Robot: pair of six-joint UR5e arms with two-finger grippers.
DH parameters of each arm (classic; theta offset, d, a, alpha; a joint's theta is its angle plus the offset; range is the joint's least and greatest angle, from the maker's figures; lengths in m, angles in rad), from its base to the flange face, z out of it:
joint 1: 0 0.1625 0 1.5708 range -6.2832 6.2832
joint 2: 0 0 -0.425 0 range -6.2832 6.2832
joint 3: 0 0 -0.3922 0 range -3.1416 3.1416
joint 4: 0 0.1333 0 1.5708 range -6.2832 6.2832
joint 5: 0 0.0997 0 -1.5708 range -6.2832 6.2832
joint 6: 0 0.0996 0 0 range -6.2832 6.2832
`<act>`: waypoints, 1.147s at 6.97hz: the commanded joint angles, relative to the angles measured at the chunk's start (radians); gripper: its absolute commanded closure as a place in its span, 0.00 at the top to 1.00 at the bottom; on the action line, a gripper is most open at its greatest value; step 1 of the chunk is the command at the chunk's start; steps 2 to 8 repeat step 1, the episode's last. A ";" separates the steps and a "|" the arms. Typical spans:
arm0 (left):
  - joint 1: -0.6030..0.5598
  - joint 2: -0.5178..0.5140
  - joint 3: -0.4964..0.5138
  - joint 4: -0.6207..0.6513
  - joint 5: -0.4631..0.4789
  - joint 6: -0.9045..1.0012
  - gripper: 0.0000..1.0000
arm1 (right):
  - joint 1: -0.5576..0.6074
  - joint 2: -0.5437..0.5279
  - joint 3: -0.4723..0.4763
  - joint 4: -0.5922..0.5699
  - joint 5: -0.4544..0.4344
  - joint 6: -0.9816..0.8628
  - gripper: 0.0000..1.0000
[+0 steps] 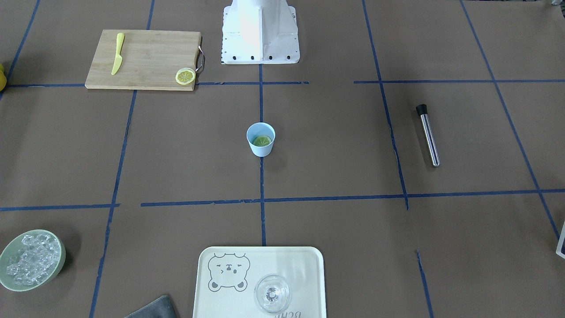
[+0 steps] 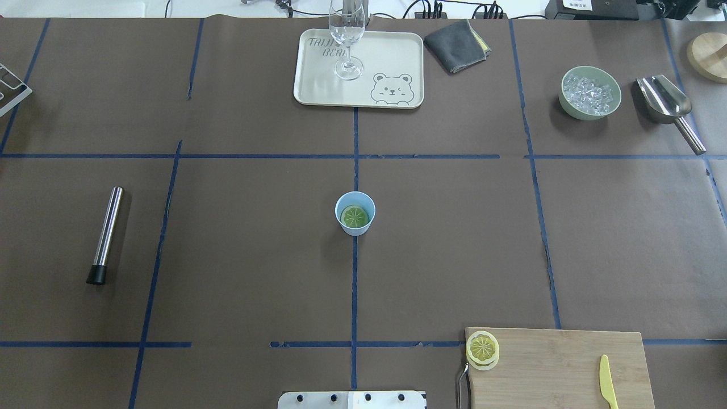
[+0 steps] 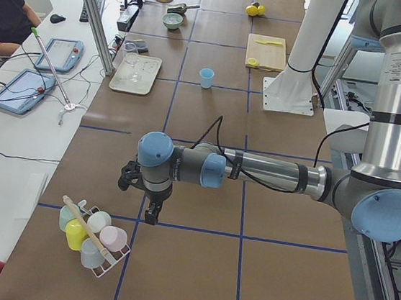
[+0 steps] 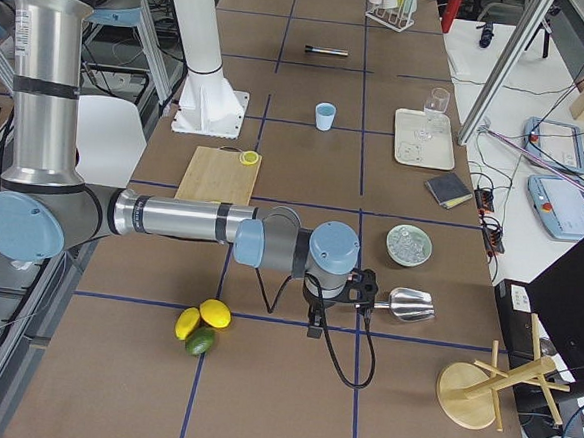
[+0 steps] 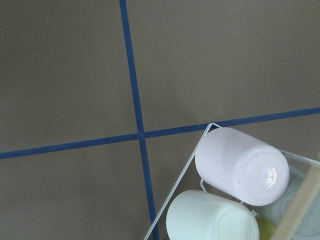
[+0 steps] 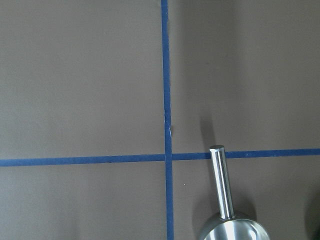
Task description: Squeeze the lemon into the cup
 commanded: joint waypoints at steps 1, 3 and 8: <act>0.000 -0.002 0.000 0.000 -0.001 0.000 1.00 | 0.000 0.003 0.001 0.000 0.000 0.000 1.00; 0.000 -0.002 0.000 0.000 -0.001 0.000 1.00 | 0.000 0.003 0.001 0.000 0.000 0.000 1.00; 0.000 -0.002 0.000 0.000 -0.001 0.000 1.00 | 0.000 0.003 0.001 0.000 0.000 0.000 1.00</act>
